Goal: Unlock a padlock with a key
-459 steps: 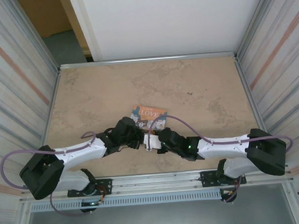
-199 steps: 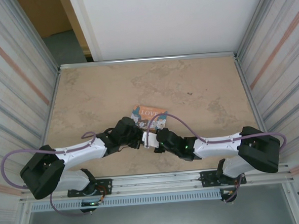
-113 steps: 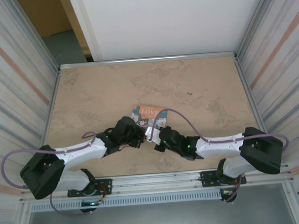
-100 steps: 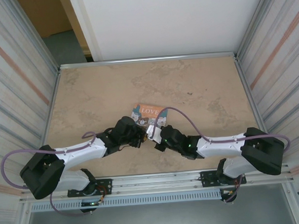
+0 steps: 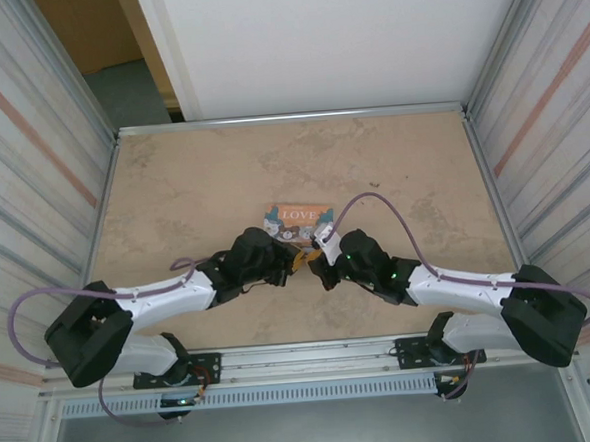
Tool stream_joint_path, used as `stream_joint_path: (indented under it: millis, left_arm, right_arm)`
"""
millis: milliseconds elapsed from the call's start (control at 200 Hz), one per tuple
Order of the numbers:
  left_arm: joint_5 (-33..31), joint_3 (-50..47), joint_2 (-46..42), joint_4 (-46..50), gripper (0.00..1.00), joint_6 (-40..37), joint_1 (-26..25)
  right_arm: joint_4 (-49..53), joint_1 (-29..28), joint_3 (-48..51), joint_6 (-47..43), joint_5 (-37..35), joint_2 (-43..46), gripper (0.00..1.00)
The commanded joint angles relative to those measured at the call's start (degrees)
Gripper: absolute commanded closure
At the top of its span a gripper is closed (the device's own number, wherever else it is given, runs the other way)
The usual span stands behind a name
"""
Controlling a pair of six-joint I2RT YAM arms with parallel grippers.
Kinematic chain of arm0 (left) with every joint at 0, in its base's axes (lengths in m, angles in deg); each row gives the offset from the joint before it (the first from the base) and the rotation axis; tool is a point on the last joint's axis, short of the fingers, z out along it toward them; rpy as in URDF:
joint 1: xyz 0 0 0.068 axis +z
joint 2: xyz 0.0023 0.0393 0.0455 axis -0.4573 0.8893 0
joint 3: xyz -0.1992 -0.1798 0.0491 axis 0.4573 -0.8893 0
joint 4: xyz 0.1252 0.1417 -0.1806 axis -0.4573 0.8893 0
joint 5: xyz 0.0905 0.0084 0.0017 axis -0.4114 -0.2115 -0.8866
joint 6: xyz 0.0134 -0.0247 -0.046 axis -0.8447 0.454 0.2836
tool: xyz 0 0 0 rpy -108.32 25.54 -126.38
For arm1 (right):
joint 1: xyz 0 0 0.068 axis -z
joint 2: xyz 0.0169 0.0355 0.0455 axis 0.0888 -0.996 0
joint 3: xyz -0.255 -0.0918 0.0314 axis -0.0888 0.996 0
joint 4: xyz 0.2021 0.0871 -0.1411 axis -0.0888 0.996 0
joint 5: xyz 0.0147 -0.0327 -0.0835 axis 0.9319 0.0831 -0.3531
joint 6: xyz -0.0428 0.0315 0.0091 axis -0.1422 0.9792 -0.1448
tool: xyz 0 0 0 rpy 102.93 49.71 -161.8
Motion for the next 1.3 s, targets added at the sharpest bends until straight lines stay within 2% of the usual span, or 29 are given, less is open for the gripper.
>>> stream_joint_path:
  millis: [0,195,466,641,802,962,1298]
  left_arm:
    - [-1.40,-0.12,2.22,2.00,1.00,1.14,-2.99]
    - [-3.41,-0.04,6.02,-1.68,1.00,3.53,-5.86]
    - [-5.85,0.40,5.76,1.52,1.00,2.65,-6.28]
    - [-8.21,0.06,2.59,6.15,0.64,1.31,-6.28]
    - [-11.05,-0.14,-1.62,11.71,0.47,-0.46,-6.26]
    - [-14.54,0.94,-5.85,18.03,0.41,-4.70,-6.04]
    - [-22.85,6.95,-11.67,32.00,0.38,-15.07,-5.94]
  right_arm:
    - [1.69,2.45,1.53,5.66,-3.51,1.96,1.00]
    - [2.80,2.69,3.05,7.29,-3.21,1.43,1.00]
    - [2.81,3.51,4.52,10.11,-2.14,1.10,1.00]
    - [1.52,4.00,5.76,12.54,-0.82,1.08,1.00]
    - [0.70,4.69,6.76,15.01,0.42,1.69,1.00]
    - [0.67,5.90,7.55,17.90,2.32,2.64,1.00]
    - [3.33,12.51,8.47,25.93,11.63,4.93,1.00]
